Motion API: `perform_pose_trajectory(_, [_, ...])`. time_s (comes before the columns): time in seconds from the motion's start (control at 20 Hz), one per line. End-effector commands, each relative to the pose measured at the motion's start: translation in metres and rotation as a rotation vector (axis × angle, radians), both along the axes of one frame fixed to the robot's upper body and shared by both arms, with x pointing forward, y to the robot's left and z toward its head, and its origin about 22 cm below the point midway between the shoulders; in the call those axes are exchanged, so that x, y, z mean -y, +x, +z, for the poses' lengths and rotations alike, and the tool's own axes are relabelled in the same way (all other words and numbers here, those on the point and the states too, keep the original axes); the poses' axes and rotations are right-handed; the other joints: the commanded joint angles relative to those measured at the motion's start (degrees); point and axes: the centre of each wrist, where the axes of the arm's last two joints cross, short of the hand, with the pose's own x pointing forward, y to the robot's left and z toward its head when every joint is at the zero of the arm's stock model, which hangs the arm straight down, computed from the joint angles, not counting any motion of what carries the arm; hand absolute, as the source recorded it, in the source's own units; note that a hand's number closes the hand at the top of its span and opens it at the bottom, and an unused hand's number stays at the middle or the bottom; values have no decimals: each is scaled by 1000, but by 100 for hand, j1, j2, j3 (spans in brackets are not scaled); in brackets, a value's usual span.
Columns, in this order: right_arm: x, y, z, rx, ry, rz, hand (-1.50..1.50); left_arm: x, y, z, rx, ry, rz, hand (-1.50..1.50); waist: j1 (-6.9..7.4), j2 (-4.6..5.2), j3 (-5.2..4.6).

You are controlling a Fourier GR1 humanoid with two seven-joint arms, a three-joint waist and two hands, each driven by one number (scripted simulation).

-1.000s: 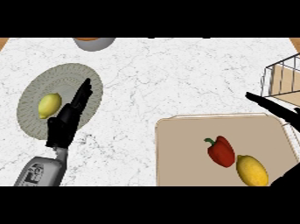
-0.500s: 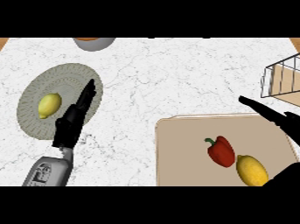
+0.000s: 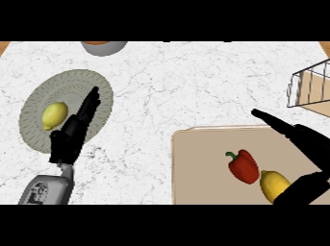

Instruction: Pick the bell pepper from the tray and place it in the tiered shelf

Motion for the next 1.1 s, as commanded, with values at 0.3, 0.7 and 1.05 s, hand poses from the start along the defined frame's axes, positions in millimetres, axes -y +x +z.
perform_pose_trajectory(0.3, [3, 0, -17, -24, -47, 13, -150, -18, 11, -16, -5, 8, 3, 0, -19, 4, -1])
perform_pose_trajectory(0.7, [-21, -2, -44, -7, -95, -2, -150, -1, -5, -12, -6, 2, -14, 0, -4, 0, 0])
perform_pose_trajectory(1.05, [-22, 2, -45, -36, -93, 5, -150, 2, 14, -11, 12, -10, -11, 0, -16, 2, -1])
